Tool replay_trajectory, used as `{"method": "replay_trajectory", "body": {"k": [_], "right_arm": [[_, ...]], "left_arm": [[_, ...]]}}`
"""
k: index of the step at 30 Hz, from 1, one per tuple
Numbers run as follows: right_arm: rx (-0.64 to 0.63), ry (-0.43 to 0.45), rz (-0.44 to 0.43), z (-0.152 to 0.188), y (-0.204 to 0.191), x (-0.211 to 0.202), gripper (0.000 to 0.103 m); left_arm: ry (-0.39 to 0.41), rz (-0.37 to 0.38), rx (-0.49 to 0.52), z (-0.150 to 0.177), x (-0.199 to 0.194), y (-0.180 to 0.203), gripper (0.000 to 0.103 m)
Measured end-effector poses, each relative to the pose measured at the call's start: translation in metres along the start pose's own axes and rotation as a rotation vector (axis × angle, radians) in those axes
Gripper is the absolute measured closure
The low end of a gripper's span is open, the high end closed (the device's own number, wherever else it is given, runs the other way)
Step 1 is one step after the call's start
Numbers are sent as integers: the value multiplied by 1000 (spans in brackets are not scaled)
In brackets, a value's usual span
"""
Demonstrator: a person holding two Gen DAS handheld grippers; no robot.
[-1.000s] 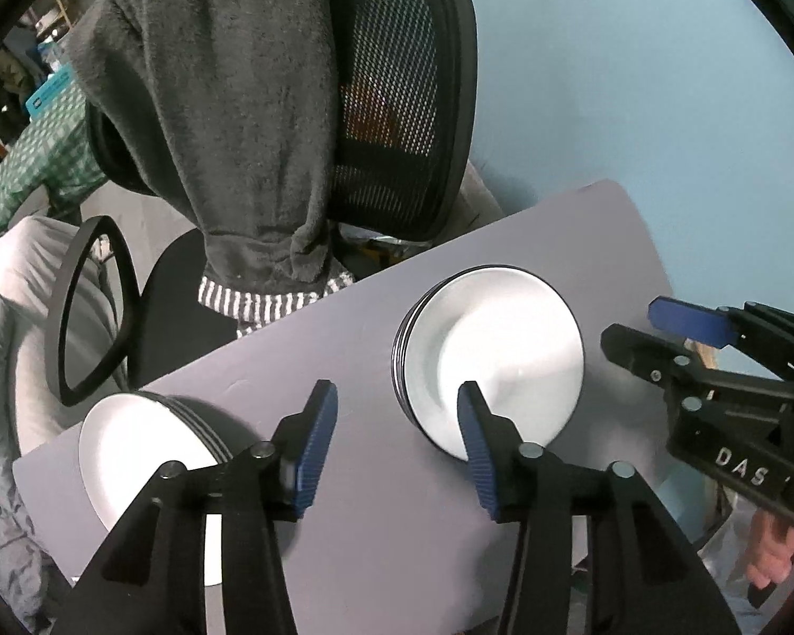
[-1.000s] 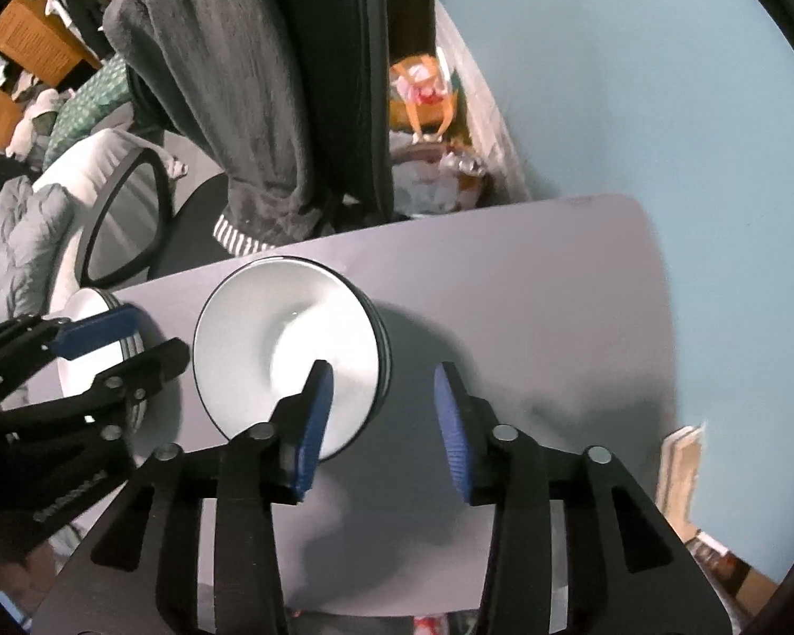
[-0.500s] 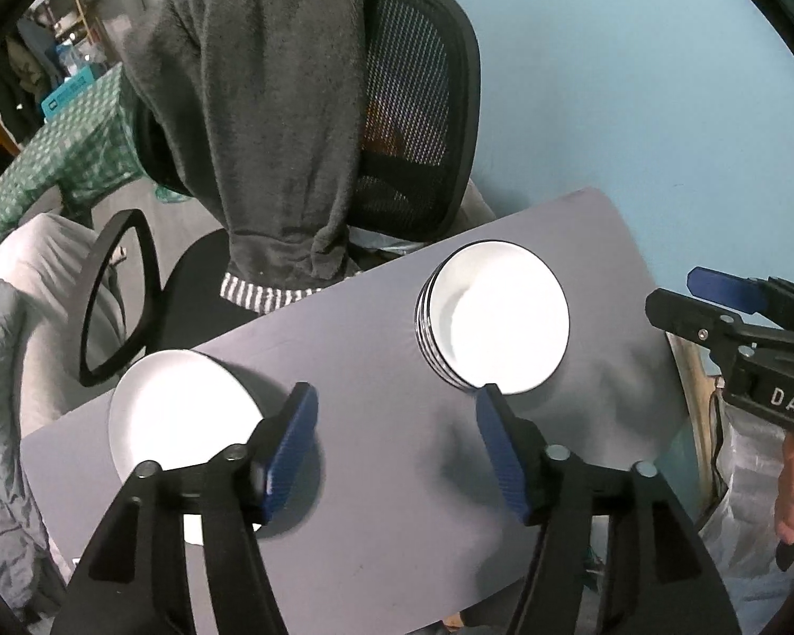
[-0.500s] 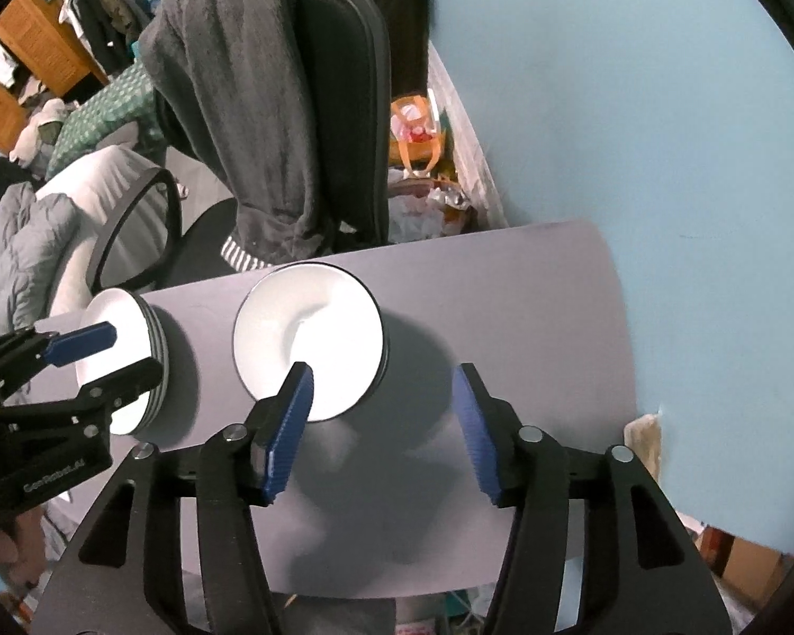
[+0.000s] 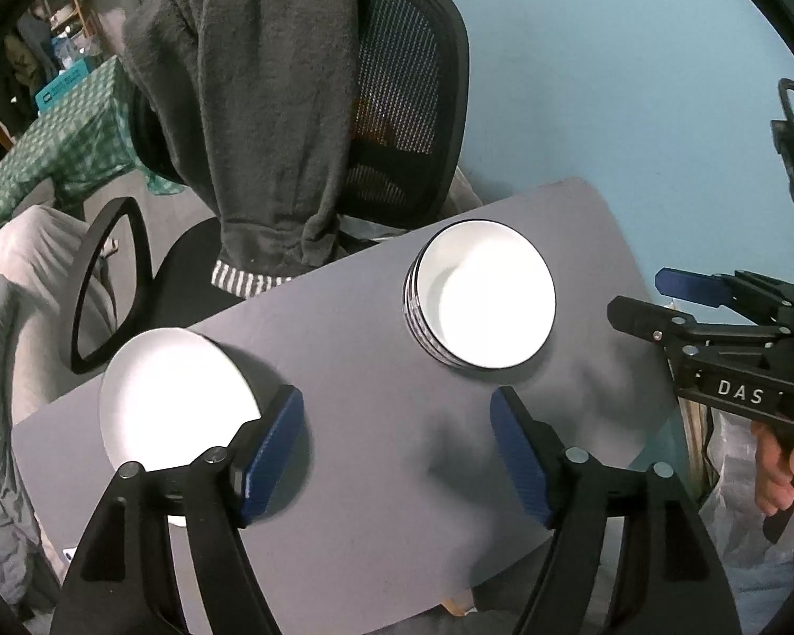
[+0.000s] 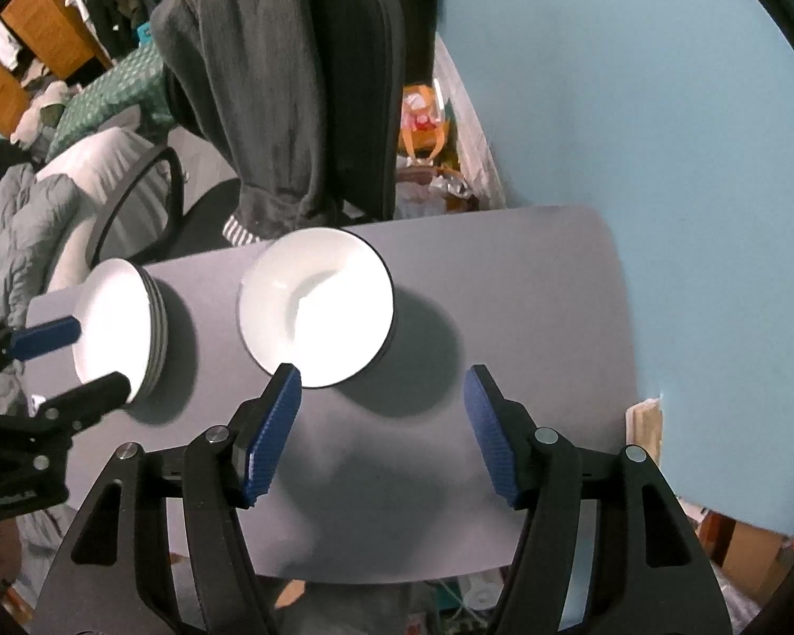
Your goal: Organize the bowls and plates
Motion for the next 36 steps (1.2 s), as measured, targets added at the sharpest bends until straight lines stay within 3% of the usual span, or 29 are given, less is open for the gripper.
{"method": "replay_trajectory", "body": {"k": [6,11,19,36], "right_arm": [[-54,-58,-38,-9,12,30,40],[-106,-115,-92,-20,14,59,39],[-178,-193,-137,-30,15,98,39],[-234,-282,-206,-39,10,138,39]], "left_arm": [[-54,37,-104,-9,33,3,28],[-99,11,-171,-15,66,0,28],[-179,39,-269,-12,108,-4,28],[-250,84,-360,-7,148,-4,28]]}}
Point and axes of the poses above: each gripper's, at about its wrist camera, not at the fingertips, and x roughly the way its jaws point, y to its right, z to its underside, the point moved 7 cm from there along x, roughly the way its jaws point
